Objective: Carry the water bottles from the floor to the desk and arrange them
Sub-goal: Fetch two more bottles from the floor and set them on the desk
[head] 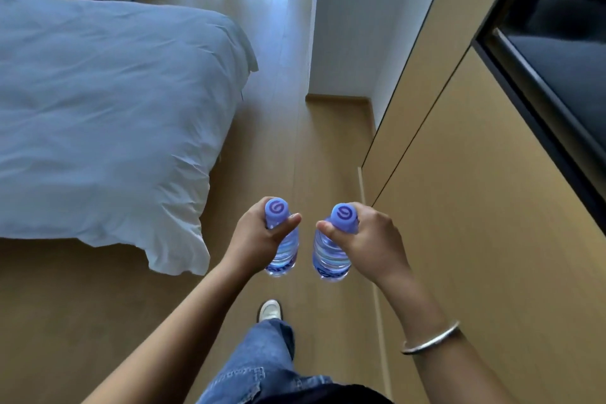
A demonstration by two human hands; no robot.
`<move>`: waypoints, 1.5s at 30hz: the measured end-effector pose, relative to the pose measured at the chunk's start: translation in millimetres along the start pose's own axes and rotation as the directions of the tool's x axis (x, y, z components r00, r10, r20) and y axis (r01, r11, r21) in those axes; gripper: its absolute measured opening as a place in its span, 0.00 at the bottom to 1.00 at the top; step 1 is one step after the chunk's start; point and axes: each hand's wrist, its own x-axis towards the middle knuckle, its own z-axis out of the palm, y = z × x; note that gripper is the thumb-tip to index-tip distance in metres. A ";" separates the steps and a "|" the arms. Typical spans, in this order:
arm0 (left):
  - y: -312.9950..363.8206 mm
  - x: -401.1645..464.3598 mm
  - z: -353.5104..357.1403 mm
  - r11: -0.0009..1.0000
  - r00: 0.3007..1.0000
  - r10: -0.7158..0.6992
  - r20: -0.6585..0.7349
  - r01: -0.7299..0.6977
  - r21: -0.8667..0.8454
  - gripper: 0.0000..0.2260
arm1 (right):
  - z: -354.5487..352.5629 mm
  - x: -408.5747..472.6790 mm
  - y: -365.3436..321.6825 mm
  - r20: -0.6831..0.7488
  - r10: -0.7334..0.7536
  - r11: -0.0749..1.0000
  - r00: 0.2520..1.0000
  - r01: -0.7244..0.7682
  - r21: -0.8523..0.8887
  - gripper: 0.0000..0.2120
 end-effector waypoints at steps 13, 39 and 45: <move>11.0 184.3 -40.6 1.000 0.999 0.005 0.037 -0.005 0.000 0.08 | 18.2 176.1 -45.0 -0.026 0.029 0.998 0.999 -0.028 0.048 0.15; 75.7 619.5 20.8 0.996 0.994 -0.057 -0.094 0.050 -0.074 0.08 | -36.4 656.3 -6.8 0.069 -0.142 0.990 0.987 0.143 -0.012 0.21; 73.5 725.3 -6.0 0.995 0.995 -0.024 -0.096 0.014 -0.095 0.08 | -15.5 759.8 -33.3 0.078 -0.180 0.983 0.981 0.182 -0.020 0.22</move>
